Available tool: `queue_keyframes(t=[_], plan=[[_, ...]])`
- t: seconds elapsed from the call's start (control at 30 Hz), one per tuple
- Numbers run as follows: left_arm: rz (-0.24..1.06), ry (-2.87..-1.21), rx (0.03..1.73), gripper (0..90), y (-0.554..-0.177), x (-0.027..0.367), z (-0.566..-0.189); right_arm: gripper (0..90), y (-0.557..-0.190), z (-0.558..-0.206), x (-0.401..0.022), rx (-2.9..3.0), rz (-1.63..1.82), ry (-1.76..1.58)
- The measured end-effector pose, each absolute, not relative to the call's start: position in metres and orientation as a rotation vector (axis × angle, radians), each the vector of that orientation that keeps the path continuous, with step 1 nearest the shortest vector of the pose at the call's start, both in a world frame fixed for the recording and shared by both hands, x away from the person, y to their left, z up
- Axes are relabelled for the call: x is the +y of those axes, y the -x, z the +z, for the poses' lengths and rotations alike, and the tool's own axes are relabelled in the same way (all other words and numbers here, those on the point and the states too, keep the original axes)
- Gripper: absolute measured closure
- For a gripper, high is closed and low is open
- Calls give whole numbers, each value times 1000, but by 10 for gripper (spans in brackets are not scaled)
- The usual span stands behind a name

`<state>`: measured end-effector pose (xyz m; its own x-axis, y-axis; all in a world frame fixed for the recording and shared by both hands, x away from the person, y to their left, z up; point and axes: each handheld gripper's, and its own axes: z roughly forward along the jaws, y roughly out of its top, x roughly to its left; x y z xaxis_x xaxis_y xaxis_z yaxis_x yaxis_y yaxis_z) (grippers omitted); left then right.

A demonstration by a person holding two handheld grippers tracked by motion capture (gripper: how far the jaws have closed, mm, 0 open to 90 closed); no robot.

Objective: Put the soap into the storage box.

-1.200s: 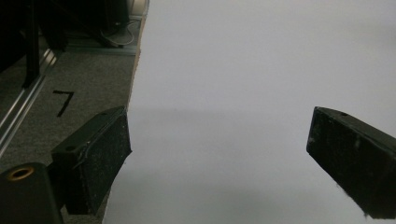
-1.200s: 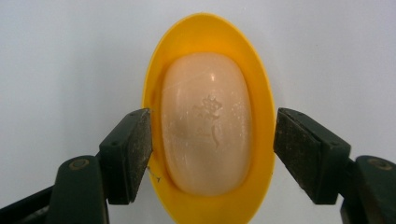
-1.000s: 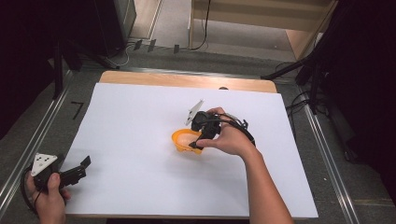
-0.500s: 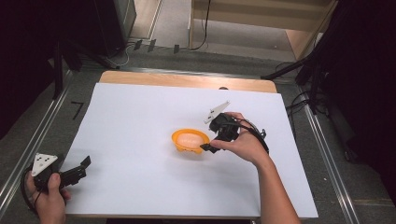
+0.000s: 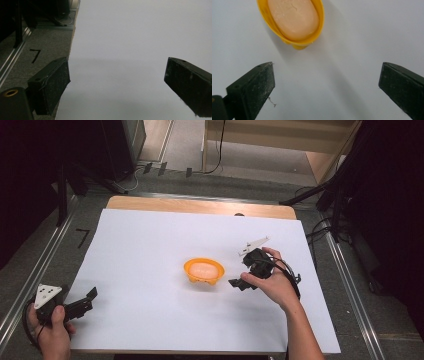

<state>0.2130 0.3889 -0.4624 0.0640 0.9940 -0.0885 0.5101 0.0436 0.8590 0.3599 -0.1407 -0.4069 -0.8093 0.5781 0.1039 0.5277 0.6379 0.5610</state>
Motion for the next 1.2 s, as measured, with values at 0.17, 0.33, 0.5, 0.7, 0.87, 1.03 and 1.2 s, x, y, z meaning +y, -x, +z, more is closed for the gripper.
queue_keyframes(t=[0.17, 0.33, 0.5, 0.7, 0.87, 1.03, 1.2], plan=[[793, -1568, 1550, 68, -213, 389, -462, 0, -354, -414, -157, 2711, 925, -994], [794, -1572, 1548, 68, -213, 389, -462, 0, -346, -421, -174, 2660, 952, -1042], [797, -1572, 1548, 68, -212, 389, -462, 0, -336, -435, -195, 2612, 967, -1118], [800, -1571, 1548, 68, -212, 389, -462, 0, -322, -446, -218, 2550, 999, -1182], [802, -1577, 1552, 68, -213, 388, -462, 0, -311, -454, -235, 2499, 1020, -1215], [801, -1577, 1551, 68, -213, 388, -462, 0, -301, -464, -252, 2454, 1045, -1256], [803, -1575, 1550, 68, -213, 388, -462, 0, -295, -470, -270, 2362, 1071, -1321]])
